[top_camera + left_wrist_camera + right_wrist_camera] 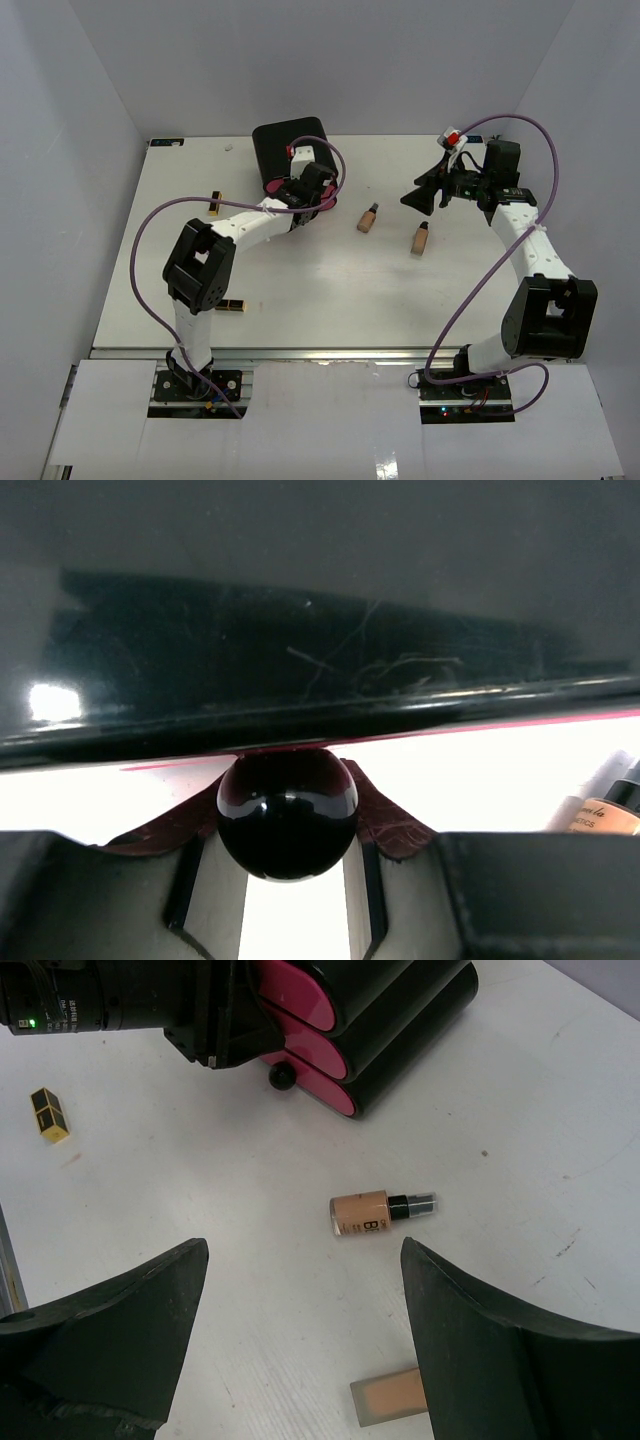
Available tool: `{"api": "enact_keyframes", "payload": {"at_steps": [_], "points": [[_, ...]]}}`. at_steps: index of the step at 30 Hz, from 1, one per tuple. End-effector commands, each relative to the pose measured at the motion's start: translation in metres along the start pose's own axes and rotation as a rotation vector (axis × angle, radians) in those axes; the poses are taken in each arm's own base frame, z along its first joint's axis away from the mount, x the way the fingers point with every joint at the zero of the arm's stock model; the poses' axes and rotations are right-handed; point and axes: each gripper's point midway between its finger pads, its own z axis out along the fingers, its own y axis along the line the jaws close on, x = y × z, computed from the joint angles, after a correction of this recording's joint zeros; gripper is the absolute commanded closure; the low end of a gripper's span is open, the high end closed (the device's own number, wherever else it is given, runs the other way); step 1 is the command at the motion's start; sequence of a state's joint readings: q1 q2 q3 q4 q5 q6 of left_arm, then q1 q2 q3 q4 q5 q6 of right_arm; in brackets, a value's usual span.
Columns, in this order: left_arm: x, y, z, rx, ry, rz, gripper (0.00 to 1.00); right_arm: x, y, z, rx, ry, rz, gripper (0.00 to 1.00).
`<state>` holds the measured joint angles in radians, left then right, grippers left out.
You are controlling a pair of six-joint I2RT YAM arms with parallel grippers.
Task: Organize the makeup
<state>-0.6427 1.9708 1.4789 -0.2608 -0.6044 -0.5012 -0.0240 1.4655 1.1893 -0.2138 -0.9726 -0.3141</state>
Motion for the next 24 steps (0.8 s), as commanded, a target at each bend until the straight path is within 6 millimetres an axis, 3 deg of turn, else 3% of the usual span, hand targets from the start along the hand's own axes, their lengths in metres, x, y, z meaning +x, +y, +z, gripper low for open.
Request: {"api": "enact_keyframes", "payload": {"at_steps": [1, 6, 12, 16, 20, 24], "points": [[-0.017, -0.004, -0.023, 0.064, -0.019, -0.095, 0.78, -0.028, 0.008, -0.009, -0.003, -0.05, -0.075, 0.16], [-0.003, -0.016, -0.061, 0.128, -0.014, -0.096, 0.81, -0.023, 0.011, -0.011, -0.003, -0.047, -0.076, 0.16], [0.03, -0.018, -0.095, 0.174, 0.032, -0.125, 0.81, -0.016, 0.016, -0.012, -0.006, -0.042, -0.069, 0.16], [0.045, -0.014, -0.099, 0.164, 0.059, -0.14, 0.81, -0.013, 0.019, -0.013, -0.012, -0.041, -0.065, 0.16], [0.043, -0.013, -0.103, 0.168, 0.057, -0.146, 0.8, -0.009, 0.022, -0.014, -0.012, -0.038, -0.061, 0.16], [0.041, -0.012, -0.105, 0.169, 0.054, -0.151, 0.7, -0.003, 0.025, -0.013, -0.025, -0.034, -0.045, 0.16]]}}
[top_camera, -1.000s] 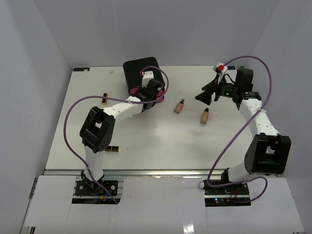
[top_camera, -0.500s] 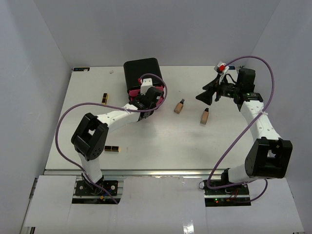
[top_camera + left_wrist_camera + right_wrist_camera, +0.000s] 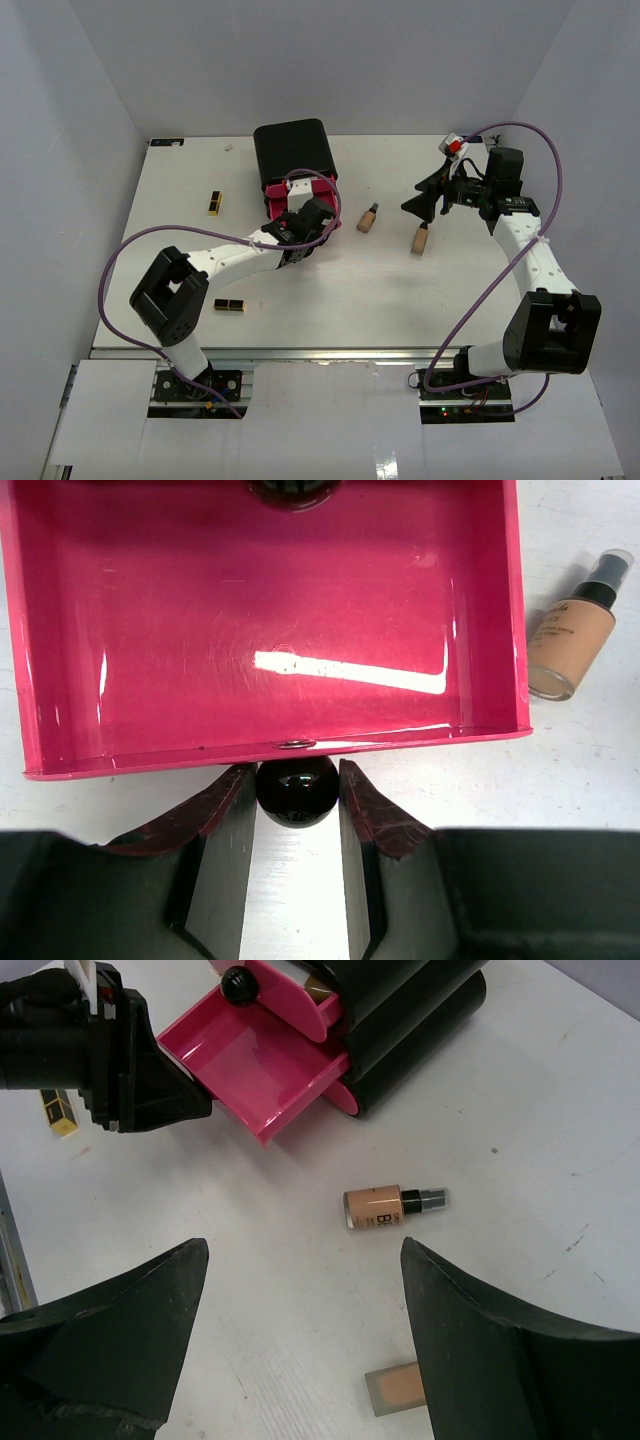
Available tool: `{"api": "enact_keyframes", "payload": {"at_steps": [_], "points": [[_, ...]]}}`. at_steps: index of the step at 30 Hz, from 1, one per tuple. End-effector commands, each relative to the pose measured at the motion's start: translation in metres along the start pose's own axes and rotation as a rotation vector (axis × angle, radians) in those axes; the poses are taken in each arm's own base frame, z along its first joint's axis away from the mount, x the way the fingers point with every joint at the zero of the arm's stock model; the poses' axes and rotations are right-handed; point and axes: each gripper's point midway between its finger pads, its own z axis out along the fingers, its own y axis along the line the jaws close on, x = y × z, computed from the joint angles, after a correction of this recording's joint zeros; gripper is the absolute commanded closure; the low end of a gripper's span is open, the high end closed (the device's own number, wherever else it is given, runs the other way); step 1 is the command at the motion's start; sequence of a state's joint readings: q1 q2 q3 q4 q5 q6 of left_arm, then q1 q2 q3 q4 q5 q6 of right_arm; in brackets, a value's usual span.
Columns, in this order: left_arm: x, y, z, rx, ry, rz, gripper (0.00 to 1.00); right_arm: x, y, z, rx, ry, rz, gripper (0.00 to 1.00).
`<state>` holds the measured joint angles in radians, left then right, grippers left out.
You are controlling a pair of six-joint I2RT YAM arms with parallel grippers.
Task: Organize the makeup
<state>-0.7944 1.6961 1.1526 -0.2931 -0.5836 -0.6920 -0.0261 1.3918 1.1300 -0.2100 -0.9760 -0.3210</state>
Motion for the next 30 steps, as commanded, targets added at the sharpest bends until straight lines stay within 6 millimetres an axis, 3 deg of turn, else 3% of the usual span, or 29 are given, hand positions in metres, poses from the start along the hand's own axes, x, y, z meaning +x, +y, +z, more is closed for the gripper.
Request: {"api": "enact_keyframes", "payload": {"at_steps": [1, 4, 9, 14, 18, 20, 22, 24, 26, 30], "points": [[-0.02, -0.013, -0.021, 0.075, -0.032, -0.09, 0.65, -0.003, 0.011, -0.004, -0.031, -0.023, -0.016, 0.16], [-0.023, -0.015, -0.025, 0.09, -0.031, -0.095, 0.4, -0.002, 0.019, -0.002, -0.082, -0.031, -0.003, 0.16], [-0.036, -0.026, -0.045, 0.185, -0.028, -0.083, 0.11, -0.007, 0.043, 0.004, -0.251, -0.025, -0.067, 0.18], [-0.049, -0.034, -0.073, 0.294, -0.034, -0.063, 0.06, -0.005, 0.054, 0.02, -0.319, 0.015, -0.154, 0.2], [-0.067, -0.034, -0.087, 0.358, -0.055, -0.06, 0.15, -0.006, 0.051, 0.025, -0.319, 0.018, -0.172, 0.21], [-0.085, -0.02, -0.077, 0.352, -0.035, -0.121, 0.34, -0.005, 0.05, 0.025, -0.315, 0.021, -0.177, 0.22], [-0.088, -0.01, -0.064, 0.362, 0.022, -0.158, 0.59, -0.002, 0.05, 0.024, -0.312, 0.026, -0.181, 0.22], [-0.088, -0.003, -0.052, 0.352, 0.052, -0.175, 0.73, 0.001, 0.051, 0.023, -0.308, 0.03, -0.183, 0.22], [-0.093, 0.005, -0.039, 0.326, 0.07, -0.196, 0.75, 0.005, 0.052, 0.023, -0.303, 0.037, -0.181, 0.23], [-0.104, 0.0, -0.018, 0.311, 0.081, -0.19, 0.75, 0.008, 0.052, 0.022, -0.295, 0.045, -0.184, 0.23]]}}
